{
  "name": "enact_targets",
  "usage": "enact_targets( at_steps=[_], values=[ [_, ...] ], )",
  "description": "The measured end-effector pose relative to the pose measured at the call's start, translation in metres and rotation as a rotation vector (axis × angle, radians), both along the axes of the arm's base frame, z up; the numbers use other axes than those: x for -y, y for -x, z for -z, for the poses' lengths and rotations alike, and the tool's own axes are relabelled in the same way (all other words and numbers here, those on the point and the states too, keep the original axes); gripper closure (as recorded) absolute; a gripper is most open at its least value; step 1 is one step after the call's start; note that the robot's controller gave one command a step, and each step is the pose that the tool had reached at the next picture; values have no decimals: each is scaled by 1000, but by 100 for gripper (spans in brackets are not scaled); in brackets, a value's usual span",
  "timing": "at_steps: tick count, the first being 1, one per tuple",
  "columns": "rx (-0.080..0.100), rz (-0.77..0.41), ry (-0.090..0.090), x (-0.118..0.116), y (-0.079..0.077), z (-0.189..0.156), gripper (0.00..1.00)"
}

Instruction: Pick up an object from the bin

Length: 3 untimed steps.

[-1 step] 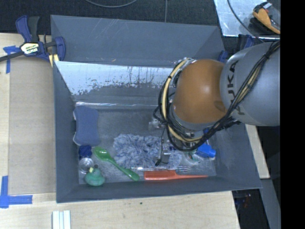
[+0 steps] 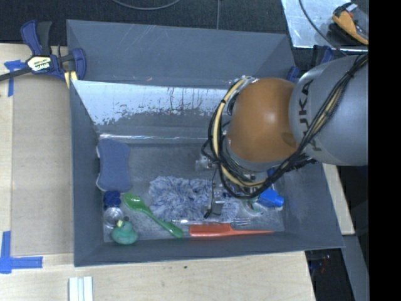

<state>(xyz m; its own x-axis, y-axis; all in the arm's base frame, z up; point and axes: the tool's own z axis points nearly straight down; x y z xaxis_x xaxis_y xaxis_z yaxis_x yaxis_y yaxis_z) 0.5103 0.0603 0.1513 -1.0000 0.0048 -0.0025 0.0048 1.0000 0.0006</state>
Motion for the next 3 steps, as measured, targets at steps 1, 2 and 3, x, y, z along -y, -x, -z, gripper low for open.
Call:
enact_targets(
  at_steps=[1,2,3],
  values=[
    [-2,46,-1,-33,1,40,0],
    [4,70,0,-32,11,66,0],
    [5,114,-1,-18,14,70,0]
  ],
)
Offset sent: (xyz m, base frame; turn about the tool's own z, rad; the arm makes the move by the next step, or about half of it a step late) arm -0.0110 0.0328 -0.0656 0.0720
